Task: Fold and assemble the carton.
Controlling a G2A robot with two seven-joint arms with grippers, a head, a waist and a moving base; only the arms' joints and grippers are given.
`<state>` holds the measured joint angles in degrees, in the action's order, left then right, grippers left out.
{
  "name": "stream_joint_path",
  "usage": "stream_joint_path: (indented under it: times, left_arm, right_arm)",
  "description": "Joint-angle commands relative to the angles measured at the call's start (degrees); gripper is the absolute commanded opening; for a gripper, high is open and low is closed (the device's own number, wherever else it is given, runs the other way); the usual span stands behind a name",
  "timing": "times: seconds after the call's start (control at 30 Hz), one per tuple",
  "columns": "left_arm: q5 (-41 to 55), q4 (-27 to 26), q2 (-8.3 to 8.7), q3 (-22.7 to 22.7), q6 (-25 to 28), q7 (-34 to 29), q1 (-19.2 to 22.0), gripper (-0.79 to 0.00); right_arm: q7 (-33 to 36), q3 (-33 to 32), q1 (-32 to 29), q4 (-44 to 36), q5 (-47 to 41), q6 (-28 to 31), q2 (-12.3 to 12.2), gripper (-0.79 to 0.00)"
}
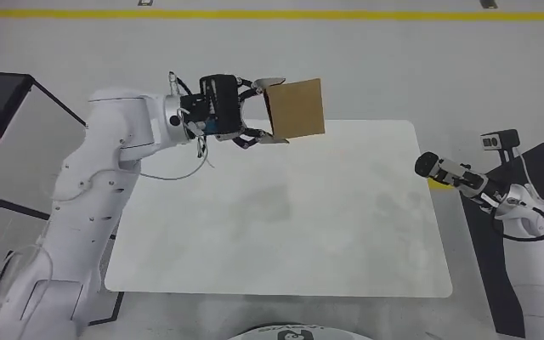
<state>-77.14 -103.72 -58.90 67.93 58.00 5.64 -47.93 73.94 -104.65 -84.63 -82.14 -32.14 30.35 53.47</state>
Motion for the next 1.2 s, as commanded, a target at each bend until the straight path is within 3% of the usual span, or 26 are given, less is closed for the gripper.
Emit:
stream_joint_path:
  times: [0.0,0.13,0.27,0.43,0.57,0.83,0.97,1.17]
  left_arm:
    - [-6.79,0.27,0.50,0.77,-0.10,8.01,-0.92,-0.785]
    - [-20.17,0.48,1.37,1.33,-2.63,22.42,-2.33,-0.785]
    - [-33.85,1.62,2.45,0.41,-8.60,35.97,-2.69,-0.785]
    - [-45.82,3.77,3.68,-0.99,-16.27,48.34,-2.32,-0.785]
    - [-52.26,4.39,4.30,-1.60,-21.47,51.68,-1.65,-0.785]
    - [-52.26,4.39,4.30,-1.60,-21.47,51.68,-1.65,-0.785]
    - [-50.54,2.64,4.05,-0.50,-29.84,49.06,-2.59,-0.785]
    - [-56.18,3.54,4.08,-0.80,-42.18,52.56,-1.02,-0.785]
  right_arm:
    - [0.00,0.00,0.00,0.00,0.00,0.00,0.00,0.000]
    - [0.00,0.00,0.00,0.00,0.00,0.00,0.00,0.000]
    - [0.00,0.00,0.00,0.00,0.00,0.00,0.00,0.000]
    - [0.00,0.00,0.00,0.00,0.00,0.00,0.00,0.000]
    - [0.00,0.00,0.00,0.00,0.00,0.00,0.00,0.000]
    - [0.00,0.00,0.00,0.00,0.00,0.00,0.00,0.000]
    - [0.00,0.00,0.00,0.00,0.00,0.00,0.00,0.000]
    - [0.00,0.00,0.00,0.00,0.00,0.00,0.00,0.000]
